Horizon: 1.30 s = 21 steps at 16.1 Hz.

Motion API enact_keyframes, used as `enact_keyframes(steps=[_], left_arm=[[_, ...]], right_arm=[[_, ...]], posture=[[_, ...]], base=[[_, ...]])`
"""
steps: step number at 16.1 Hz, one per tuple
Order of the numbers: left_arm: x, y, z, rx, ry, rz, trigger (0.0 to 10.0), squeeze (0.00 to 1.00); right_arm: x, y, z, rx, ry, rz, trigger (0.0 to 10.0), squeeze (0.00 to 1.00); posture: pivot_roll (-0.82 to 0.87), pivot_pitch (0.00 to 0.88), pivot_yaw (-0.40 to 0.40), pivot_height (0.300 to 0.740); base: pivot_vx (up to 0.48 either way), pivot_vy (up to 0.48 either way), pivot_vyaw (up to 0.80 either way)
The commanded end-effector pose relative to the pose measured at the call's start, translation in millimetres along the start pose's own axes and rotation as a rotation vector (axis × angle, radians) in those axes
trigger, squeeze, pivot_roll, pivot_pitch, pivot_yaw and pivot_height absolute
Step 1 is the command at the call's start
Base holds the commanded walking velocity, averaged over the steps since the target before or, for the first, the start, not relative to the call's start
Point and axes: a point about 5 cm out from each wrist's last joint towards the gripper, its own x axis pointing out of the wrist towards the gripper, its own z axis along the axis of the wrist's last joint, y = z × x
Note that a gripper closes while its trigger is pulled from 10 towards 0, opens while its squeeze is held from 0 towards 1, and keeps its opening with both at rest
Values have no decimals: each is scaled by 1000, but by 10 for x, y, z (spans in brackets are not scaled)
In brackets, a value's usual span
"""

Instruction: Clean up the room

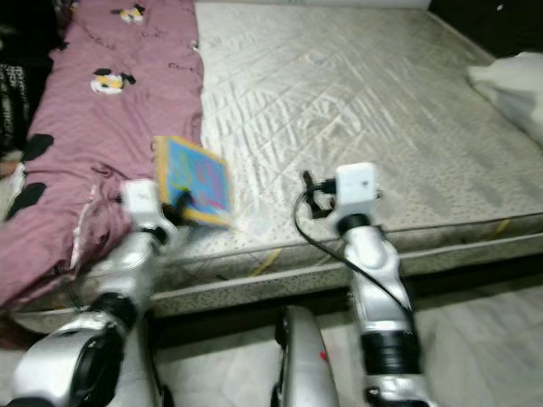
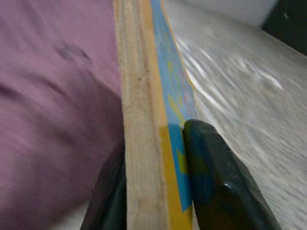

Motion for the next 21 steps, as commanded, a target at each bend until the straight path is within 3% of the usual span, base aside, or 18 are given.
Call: enact_keyframes(steps=[1,3,5,8,10,11,13,14,16,21], left_arm=[[-24,62,72,29,-54,15,0,0],[-66,111,89,50,-77,18,0,0],[-310,121,118,112,-126,-25,0,0],[-586,5,230,137,-190,-44,0,0],[-685,-71,312,177,-187,-52,0,0],[-726,-114,345,195,-184,-58,10000,0],[-796,-203,309,262,-140,-71,10000,0],[-847,-174,235,233,-105,-56,10000,0],[-820,-219,243,228,-112,-95,10000,0],[-792,-286,238,237,-94,-73,10000,0]], right_arm=[[23,21,7,24,-9,-3,10000,0],[14,86,-40,51,2,1,10000,0],[-44,269,-217,147,67,32,10000,0],[-57,362,-285,233,72,63,10000,0],[-40,440,-210,234,34,81,10000,0],[-39,439,-195,235,25,74,10000,0],[-42,367,-183,280,8,18,10000,0],[-43,342,-156,294,-12,-12,10000,0],[-30,315,-122,283,-23,-20,10000,0],[34,187,-77,270,-33,-77,10000,0]], posture=[[-36,0,-33,535],[-23,0,-23,535],[-2,0,-12,535],[44,0,-13,535],[50,0,-8,535],[53,0,-2,535],[55,0,3,535],[44,0,3,540],[42,0,-6,558],[32,0,-11,610]], base=[[0,0,0],[0,0,0],[0,0,0],[0,0,0],[0,0,0],[0,0,0],[0,0,0],[0,0,0],[0,0,0],[0,0,0]])
